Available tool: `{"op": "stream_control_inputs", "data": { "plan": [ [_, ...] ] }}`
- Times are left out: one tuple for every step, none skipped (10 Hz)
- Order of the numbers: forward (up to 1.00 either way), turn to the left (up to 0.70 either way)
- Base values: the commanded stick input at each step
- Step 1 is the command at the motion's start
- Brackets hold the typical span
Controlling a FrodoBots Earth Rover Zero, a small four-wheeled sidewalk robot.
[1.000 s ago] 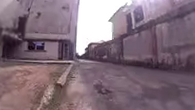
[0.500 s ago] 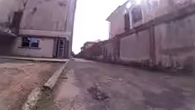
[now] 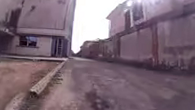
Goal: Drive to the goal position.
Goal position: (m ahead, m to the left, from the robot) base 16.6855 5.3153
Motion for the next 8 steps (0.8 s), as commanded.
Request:
{"op": "stream_control_inputs", "data": {
  "plan": [
    [0.7,0.0],
    [0.7,0.0],
    [0.7,0.0],
    [0.7,0.0],
    [0.7,0.0],
    [0.7,0.0],
    [0.7,0.0],
    [0.7,0.0]
  ]
}}
